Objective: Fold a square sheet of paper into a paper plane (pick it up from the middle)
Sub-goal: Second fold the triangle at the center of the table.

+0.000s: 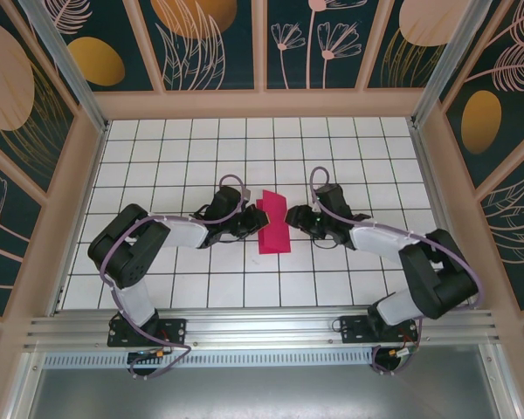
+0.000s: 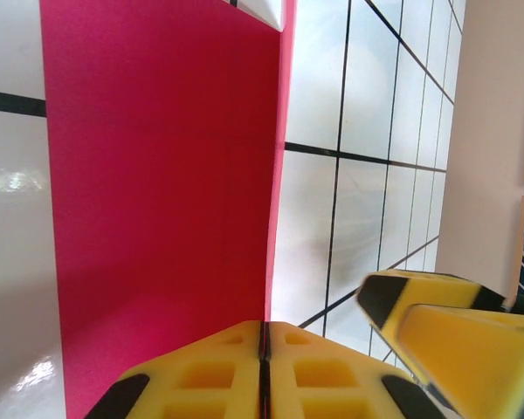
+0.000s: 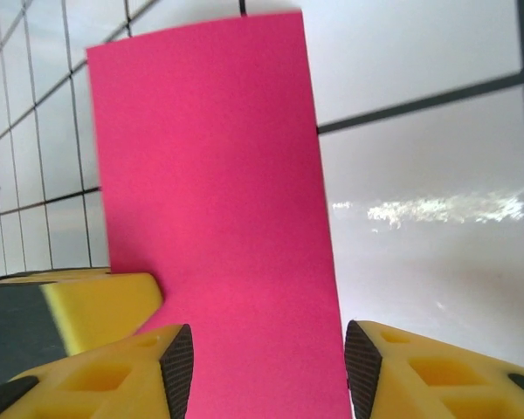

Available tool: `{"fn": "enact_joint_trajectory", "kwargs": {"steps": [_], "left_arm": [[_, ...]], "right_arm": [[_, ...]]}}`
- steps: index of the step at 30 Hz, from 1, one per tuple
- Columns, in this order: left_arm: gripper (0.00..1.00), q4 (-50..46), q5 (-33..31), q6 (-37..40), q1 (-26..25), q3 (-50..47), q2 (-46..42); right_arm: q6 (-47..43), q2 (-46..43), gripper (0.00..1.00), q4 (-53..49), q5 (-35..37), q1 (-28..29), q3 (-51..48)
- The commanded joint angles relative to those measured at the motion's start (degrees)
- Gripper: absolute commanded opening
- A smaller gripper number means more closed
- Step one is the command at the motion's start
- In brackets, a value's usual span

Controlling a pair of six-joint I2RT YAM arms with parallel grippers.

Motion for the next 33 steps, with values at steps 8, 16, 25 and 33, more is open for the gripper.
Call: {"fn": "enact_joint_trajectory", "kwargs": {"steps": [8,16,25,33], "left_arm": [[0.01,-5.32,2.90,5.31,2.43,0.78,-6.32],[0.01,-19.83,4.53,15.46,3.86,7.16,-6.62],[0.00,-21.75,12.47,18.93,3.76,10.35,-0.92],[0.01,-21.70,10.78,17.41,3.75,10.44,-0.79]], "right_arm": [[-7.38,-9.69,0.49,7.86,6.89,3.74,-6.48],[-14.02,-13.15,0.49,13.14,15.89,11.68,-9.29],[-7.74,-13.18,0.49,5.96,19.27,11.22,-8.31],[-13.36,-18.61,0.54,13.77,14.48,12.63,-13.42]]}}
